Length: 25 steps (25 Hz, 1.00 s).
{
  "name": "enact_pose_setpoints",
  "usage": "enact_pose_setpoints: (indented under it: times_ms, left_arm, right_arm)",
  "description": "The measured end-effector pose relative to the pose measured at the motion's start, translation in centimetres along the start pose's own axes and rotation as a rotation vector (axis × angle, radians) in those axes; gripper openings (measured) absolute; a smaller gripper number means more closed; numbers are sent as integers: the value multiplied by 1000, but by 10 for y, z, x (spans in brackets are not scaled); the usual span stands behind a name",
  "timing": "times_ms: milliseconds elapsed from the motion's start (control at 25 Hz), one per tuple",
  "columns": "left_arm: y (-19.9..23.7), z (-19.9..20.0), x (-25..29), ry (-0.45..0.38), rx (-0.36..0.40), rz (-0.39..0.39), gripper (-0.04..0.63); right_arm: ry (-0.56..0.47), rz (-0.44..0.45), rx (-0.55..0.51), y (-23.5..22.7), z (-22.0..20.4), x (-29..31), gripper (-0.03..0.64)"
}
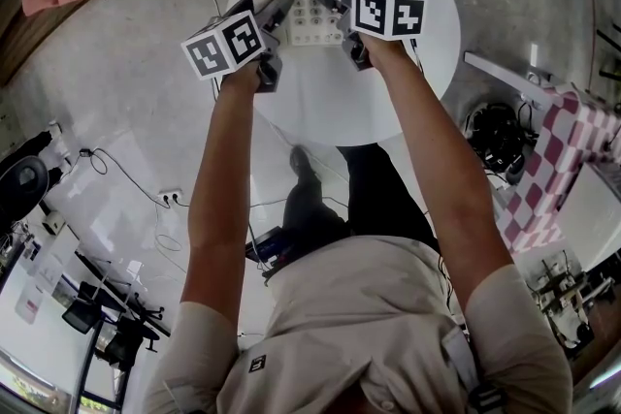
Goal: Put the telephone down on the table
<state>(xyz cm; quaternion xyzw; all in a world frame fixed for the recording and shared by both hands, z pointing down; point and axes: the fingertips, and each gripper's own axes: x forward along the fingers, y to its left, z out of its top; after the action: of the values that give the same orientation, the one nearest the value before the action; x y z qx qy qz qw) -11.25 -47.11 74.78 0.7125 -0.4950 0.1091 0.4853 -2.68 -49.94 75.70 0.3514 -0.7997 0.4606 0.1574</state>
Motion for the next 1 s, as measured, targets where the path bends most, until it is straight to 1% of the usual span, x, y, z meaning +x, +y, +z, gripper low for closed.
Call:
enact_pose_setpoints:
  times_ms: [200, 360, 480, 640, 720, 1000]
  left_arm:
    - [-1, -2, 1, 1, 14, 12, 321]
    - [-2, -2, -2, 0, 87, 36, 321]
    - [-3, 2, -11, -5, 128, 41, 321]
    - [1, 3, -31, -8, 144, 54, 325]
    - [2, 6, -42, -18, 149, 61, 326]
    - [-9, 22, -87, -83, 173, 76, 325]
  right_arm:
    - [2, -36, -48, -2, 0, -3, 278]
    - [12, -85, -110, -3, 2, -4, 276]
    - [21, -114, -131, -2, 3, -7, 275]
    - [25, -158, -146, 1, 3, -15, 250]
    - [23, -180, -154, 2, 4, -21, 249]
    - [-9, -239, -189, 14, 15, -58, 230]
